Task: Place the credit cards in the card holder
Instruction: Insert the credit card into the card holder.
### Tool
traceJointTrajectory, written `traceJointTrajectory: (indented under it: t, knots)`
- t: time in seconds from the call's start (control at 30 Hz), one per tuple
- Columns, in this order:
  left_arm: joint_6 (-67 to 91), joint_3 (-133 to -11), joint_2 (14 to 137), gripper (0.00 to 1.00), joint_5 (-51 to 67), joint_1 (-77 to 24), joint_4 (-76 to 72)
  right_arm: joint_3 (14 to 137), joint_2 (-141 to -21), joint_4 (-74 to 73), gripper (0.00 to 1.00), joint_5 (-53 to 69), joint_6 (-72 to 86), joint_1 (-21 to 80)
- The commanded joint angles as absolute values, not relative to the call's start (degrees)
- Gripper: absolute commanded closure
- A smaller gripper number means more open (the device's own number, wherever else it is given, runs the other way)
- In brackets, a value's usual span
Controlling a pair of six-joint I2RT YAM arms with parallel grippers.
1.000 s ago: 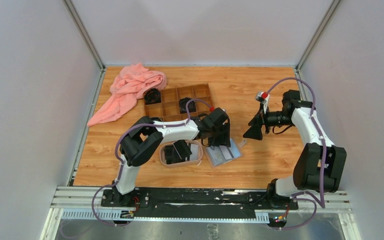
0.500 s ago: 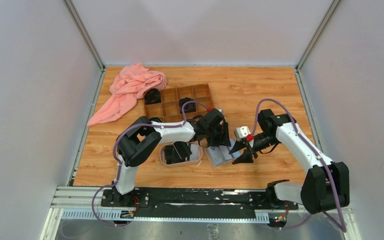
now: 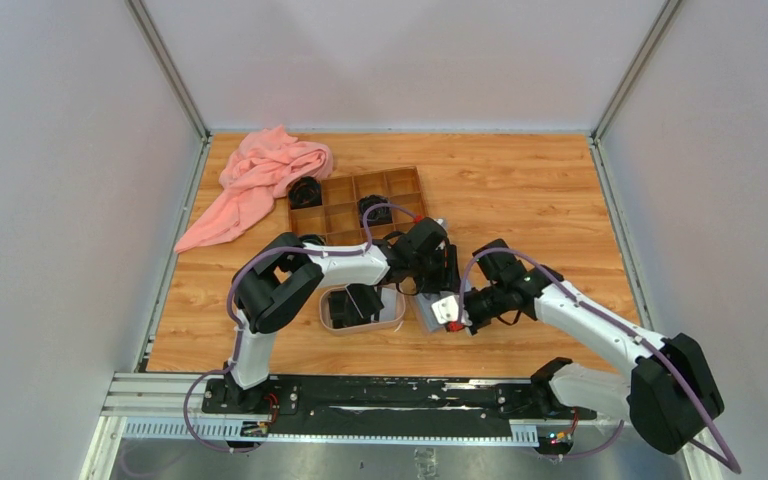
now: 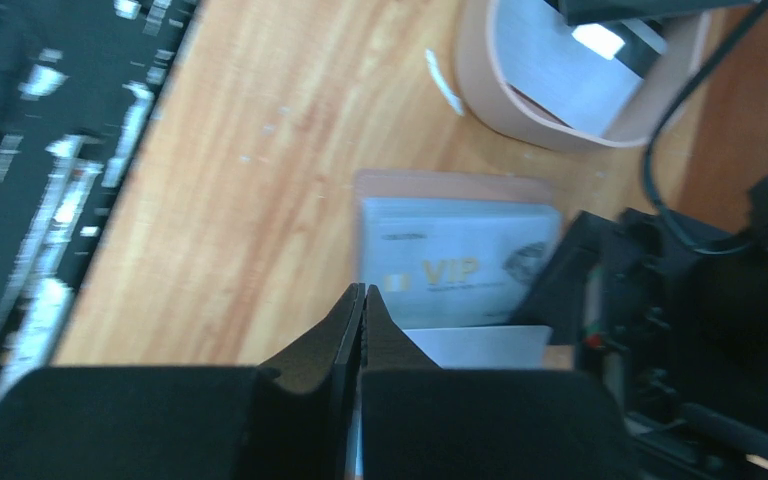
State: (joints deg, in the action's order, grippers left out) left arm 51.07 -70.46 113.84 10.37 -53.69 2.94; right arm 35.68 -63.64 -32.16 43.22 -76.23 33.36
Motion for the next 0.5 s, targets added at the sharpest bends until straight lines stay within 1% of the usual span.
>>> traceJointTrajectory:
  t: [0.0, 0.17, 0.47]
  knots:
    - [50.8, -68.4, 116.1, 0.41, 11.0, -53.8, 5.6, 35.0, -65.2, -19.9, 1.00, 32.1, -71.3, 37.7]
    - [50.7, -68.4, 116.3, 0.41, 11.1, -53.8, 5.5, 34.3, -67.8, -16.2, 1.00, 26.2, -71.3, 40.9]
    - [50.5, -68.1, 116.7, 0.41, 11.3, -53.7, 5.4, 33.9, -71.2, -15.6, 1.00, 20.9, -72.2, 41.8]
